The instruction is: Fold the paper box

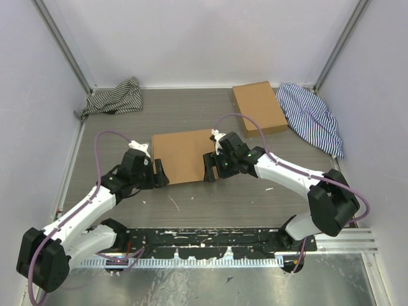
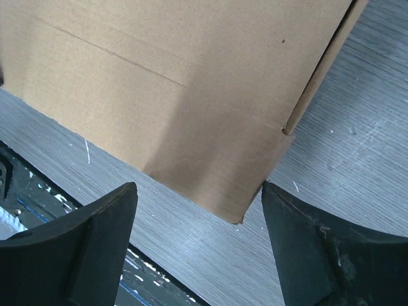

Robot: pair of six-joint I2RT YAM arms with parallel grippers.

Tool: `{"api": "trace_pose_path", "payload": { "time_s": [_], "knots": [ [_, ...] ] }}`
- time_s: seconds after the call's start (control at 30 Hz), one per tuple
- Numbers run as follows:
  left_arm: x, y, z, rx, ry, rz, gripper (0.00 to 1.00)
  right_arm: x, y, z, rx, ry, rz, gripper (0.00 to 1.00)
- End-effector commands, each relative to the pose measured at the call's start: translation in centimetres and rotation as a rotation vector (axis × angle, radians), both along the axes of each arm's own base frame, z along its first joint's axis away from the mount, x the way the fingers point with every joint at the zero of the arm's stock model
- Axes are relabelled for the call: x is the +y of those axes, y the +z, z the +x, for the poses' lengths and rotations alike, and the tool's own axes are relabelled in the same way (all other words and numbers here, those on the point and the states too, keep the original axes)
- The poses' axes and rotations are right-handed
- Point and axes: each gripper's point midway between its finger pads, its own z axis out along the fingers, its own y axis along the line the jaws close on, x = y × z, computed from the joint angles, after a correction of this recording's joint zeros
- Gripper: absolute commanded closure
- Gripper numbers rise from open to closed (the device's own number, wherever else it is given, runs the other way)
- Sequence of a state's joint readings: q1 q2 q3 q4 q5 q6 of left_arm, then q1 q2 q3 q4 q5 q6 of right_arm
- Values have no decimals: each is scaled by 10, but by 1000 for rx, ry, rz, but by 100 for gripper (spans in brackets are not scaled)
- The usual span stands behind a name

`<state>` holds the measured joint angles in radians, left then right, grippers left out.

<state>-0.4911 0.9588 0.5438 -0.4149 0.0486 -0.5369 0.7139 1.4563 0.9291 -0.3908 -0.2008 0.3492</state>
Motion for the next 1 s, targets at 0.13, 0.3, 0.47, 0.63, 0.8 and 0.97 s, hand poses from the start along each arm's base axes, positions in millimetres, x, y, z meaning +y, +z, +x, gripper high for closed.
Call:
{"api": "trace_pose_path", "payload": {
  "time_s": [0.13, 0.3, 0.47, 0.63, 0.8, 0.97],
  "knots": [
    [-12, 23, 5, -27, -10, -66, 25, 15, 38, 2, -57, 37, 86, 17],
    [-14, 29, 4, -29, -13, -84, 26, 14, 40, 2, -56, 39, 87, 18],
    [-16, 33, 3, -32, -15, -106, 26, 14, 40, 2, -65, 43, 86, 18],
    [-18, 28, 3, -24, -14, -109, 26, 12, 29, 4, -68, 40, 65, 21],
    [-19, 20, 3, -10, -16, -109, 27, 12, 19, 6, -80, 42, 64, 23],
    [-19, 15, 2, 0, -19, -108, 28, 6, 12, 10, -94, 17, 32, 24]
  ]
}}
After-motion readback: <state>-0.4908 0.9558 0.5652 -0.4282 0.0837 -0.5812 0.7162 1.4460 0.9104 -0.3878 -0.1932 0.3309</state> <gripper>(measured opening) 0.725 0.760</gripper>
